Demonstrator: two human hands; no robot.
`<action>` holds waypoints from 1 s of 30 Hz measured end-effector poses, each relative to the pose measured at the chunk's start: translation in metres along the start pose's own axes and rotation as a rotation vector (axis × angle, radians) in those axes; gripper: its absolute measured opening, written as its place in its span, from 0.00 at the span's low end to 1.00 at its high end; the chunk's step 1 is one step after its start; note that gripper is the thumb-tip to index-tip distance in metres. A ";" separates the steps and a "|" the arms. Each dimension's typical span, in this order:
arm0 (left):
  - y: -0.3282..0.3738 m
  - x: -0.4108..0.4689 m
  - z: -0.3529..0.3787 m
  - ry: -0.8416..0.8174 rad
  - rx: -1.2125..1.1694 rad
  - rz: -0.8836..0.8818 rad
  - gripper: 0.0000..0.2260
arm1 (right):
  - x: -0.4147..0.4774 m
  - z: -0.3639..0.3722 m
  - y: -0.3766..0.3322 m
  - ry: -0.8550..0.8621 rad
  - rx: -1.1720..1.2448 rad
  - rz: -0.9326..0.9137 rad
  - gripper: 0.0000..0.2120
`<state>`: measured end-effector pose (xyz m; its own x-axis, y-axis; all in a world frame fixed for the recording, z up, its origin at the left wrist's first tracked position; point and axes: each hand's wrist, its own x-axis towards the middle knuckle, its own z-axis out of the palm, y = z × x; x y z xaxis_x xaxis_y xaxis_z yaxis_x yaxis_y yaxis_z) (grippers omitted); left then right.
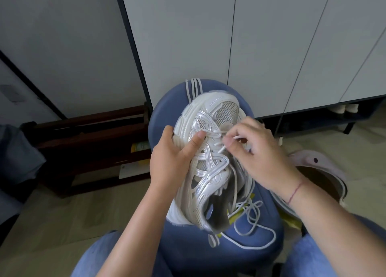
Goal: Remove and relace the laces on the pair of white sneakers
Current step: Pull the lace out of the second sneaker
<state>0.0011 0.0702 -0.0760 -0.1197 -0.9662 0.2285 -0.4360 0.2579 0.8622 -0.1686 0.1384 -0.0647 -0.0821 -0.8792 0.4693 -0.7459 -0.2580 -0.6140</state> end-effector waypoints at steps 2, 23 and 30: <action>0.000 0.000 0.000 0.007 0.015 0.007 0.31 | 0.000 0.007 -0.001 -0.006 -0.126 -0.060 0.14; -0.003 0.002 -0.001 0.016 -0.004 -0.004 0.30 | 0.001 0.008 0.006 0.053 -0.136 -0.018 0.19; -0.004 0.002 -0.001 0.022 -0.020 -0.005 0.30 | 0.001 0.012 0.002 0.082 -0.366 -0.138 0.21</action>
<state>0.0036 0.0669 -0.0788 -0.0981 -0.9673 0.2341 -0.4184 0.2535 0.8722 -0.1622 0.1327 -0.0729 -0.0057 -0.8077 0.5896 -0.9385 -0.1992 -0.2820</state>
